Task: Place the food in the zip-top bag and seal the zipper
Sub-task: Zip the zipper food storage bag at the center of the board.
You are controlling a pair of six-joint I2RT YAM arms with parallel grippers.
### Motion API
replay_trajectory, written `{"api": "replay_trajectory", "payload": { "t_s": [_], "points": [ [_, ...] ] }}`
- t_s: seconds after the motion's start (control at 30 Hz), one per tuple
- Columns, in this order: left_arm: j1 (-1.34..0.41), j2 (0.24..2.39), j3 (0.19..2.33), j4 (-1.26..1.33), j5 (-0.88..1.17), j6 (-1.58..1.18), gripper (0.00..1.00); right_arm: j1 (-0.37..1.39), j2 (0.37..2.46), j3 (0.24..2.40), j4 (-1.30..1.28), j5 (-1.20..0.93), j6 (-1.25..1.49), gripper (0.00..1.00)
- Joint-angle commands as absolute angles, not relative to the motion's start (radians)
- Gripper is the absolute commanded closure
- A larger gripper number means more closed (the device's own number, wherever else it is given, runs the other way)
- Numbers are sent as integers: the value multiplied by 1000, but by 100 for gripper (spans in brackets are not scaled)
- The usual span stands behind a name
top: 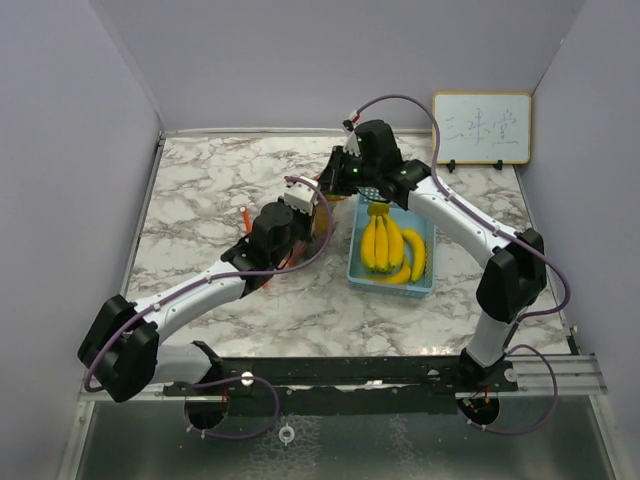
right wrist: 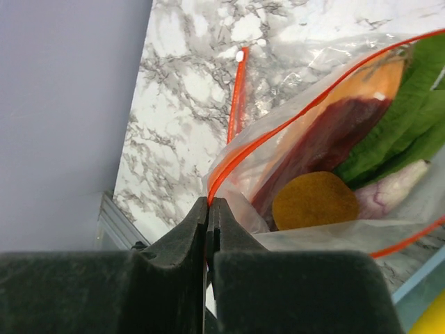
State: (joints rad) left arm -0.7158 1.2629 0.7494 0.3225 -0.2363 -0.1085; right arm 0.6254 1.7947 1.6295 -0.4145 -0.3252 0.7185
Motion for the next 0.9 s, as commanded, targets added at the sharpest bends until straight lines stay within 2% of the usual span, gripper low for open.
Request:
{"api": "replay_trajectory", "payload": {
  "t_s": [0.0,0.1,0.13,0.27,0.3,0.4,0.47,0.57,0.87],
  "points": [
    [-723,1206,833,219,-260,-107,100,591,1693,1611,-475,-225,662,98],
    [-722,1133,876,132,-270,-99,100,568,1640,1555,-456,-227,592,97],
    [-721,1112,894,98,-268,-92,100,564,1618,1532,-434,-245,551,93],
    [-719,1068,1013,-115,-241,-66,100,561,1510,1432,-286,-386,300,59],
    [-718,1063,1045,-170,-231,-68,100,561,1481,1416,-261,-410,231,54],
    [-716,1035,1107,-275,-191,-78,100,561,1403,1383,-195,-459,52,52],
    [-715,1016,1130,-317,-171,-88,100,561,1353,1340,-124,-486,-45,46],
    [-715,1003,1169,-367,-140,-102,100,561,1302,1270,-9,-609,-172,44],
    [-714,1003,1226,-399,-88,-156,100,561,1406,1329,118,-985,-130,47]
  ]
}}
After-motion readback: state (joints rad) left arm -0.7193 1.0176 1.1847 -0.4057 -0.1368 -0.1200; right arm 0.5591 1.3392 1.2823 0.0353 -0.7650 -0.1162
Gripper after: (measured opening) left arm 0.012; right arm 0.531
